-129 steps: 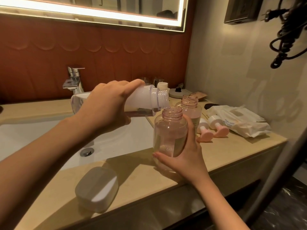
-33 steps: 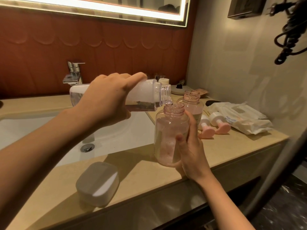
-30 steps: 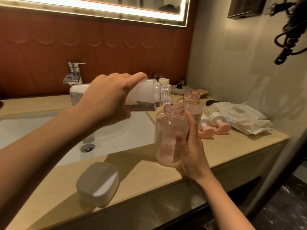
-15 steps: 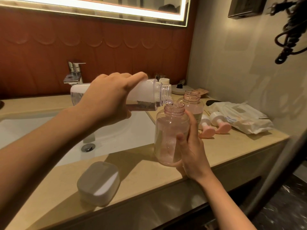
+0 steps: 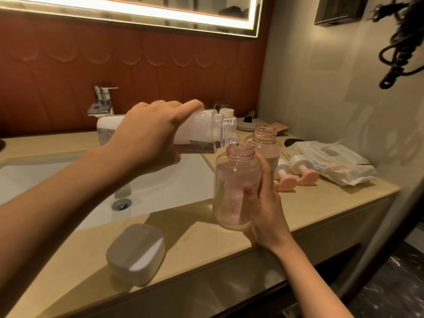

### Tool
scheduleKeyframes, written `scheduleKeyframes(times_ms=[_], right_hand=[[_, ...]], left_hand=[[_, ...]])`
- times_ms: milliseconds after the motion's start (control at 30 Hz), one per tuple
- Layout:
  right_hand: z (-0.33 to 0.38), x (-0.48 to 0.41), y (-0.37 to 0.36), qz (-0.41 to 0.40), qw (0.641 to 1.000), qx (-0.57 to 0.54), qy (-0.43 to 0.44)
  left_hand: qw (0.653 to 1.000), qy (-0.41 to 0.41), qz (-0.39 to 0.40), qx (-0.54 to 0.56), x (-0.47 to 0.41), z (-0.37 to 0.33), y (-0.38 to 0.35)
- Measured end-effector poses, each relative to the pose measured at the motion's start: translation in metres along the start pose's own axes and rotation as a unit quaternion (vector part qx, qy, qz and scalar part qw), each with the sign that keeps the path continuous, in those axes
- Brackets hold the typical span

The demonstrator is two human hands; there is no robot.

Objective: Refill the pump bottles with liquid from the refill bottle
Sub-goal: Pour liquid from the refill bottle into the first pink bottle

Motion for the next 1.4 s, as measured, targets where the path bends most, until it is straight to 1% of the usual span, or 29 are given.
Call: scheduleKeyframes(times_ms=[1067, 1400], right_hand=[[0.002, 0.0008, 0.0, 0.004, 1.0, -0.01, 0.011], [-0.0012, 0.0007, -0.0002, 0.004, 1.0, -0.004, 0.001]], left_hand=[[1.0, -0.005, -0.013, -0.002, -0.0004, -0.0012, 0.0014], [1.0, 0.001, -0.001, -0.012, -0.0011, -0.001, 0.0006]])
Point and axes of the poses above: each hand's wrist, its own x-axis away from the middle knuckle, its own y-axis out of the back of the hand, z = x × y, the point moved 4 cm from there along -x, towards the middle knuckle, and after that the axes turned 2 degrees about y, right-handed, at the moved point
